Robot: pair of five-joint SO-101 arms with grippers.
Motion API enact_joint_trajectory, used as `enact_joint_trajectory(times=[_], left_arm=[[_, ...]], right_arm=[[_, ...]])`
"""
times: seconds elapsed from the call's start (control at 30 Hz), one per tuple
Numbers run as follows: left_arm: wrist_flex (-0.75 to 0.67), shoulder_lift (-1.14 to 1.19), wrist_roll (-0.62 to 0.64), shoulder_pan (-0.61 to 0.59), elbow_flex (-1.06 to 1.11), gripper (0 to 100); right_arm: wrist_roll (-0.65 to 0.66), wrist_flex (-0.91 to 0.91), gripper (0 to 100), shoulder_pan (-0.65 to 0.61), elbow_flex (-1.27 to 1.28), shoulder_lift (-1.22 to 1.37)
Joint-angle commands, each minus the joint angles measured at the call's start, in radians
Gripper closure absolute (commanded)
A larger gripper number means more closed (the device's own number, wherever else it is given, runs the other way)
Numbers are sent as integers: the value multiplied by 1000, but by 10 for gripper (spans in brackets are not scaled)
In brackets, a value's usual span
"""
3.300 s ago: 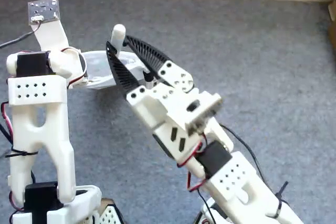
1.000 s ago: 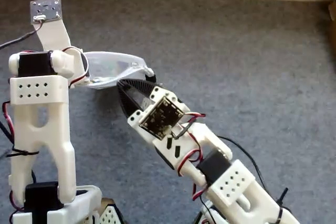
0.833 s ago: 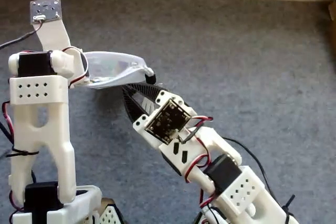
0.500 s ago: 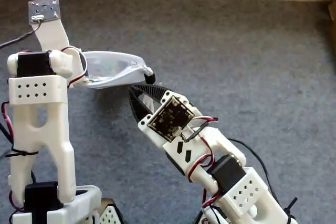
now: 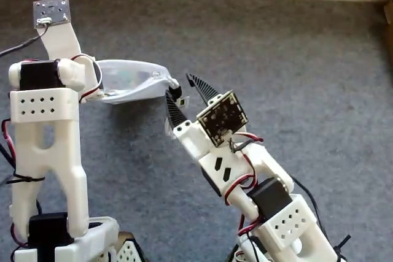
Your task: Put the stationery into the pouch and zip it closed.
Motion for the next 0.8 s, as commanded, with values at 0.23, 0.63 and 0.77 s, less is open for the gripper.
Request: enact_joint_trajectory(times=[0.23,0.63,0.77], left_arm=[[-12,10,-9,-13,21,994],[-11,10,-9,-16,21,994],[-12,10,-11,-18,21,994]], right_arm=[[-14,-1,827,12,39,-19],[-15,-88,827,15,10,249],[-17,-88,827,15,-30,272]])
